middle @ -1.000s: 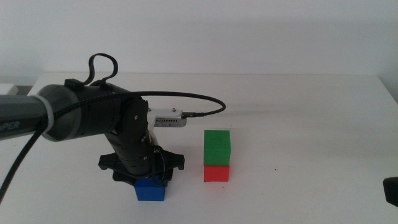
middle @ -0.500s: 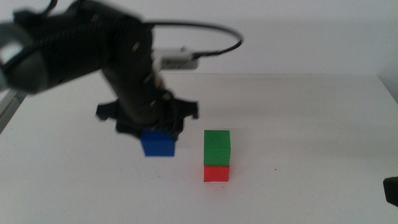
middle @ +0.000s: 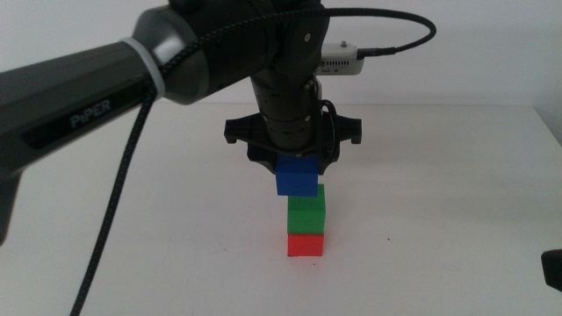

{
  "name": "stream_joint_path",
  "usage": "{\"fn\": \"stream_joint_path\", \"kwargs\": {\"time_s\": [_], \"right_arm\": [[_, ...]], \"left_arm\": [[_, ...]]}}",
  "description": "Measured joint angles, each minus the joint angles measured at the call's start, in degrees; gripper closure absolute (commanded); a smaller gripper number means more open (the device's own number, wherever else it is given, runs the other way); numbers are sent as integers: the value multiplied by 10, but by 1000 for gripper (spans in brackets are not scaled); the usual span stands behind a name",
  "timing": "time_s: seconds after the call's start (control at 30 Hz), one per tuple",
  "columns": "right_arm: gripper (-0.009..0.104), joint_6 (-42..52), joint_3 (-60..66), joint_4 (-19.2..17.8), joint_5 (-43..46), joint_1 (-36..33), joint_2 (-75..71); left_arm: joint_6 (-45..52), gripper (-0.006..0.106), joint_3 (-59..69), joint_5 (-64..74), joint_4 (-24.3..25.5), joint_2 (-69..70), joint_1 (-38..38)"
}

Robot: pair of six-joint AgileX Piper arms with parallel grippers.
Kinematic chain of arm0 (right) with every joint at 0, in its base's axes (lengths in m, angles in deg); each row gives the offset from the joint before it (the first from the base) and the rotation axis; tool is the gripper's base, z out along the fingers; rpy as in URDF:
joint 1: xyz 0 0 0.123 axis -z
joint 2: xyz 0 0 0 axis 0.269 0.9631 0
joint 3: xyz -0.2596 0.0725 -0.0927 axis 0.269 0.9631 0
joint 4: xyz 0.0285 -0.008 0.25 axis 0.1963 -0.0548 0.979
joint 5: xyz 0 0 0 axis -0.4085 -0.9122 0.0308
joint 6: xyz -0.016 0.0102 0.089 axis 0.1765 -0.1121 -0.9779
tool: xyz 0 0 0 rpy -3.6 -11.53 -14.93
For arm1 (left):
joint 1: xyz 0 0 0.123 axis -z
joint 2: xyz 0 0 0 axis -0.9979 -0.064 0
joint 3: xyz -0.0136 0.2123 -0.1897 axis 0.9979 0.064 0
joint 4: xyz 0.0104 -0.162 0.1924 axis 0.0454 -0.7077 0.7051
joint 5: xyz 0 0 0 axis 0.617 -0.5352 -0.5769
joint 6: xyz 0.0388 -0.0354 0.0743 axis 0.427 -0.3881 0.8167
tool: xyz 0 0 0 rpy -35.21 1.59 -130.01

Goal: Stack red cubes first, then green, then blue cubes in a specific spot.

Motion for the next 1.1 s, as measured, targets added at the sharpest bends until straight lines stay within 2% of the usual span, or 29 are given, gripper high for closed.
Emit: {"fn": "stream_joint_path", "kwargs": {"time_s": [0.4,1.03,1.1], "right_arm": [[10,0,0,0,0,0,0],[10,0,0,0,0,0,0],[10,0,0,0,0,0,0]], "left_arm": [[-11,102,-3,2,1,-14,0],[-8,102,-4,1,-29,-29,2],[-7,98,-4,1,-29,-30,3]]}}
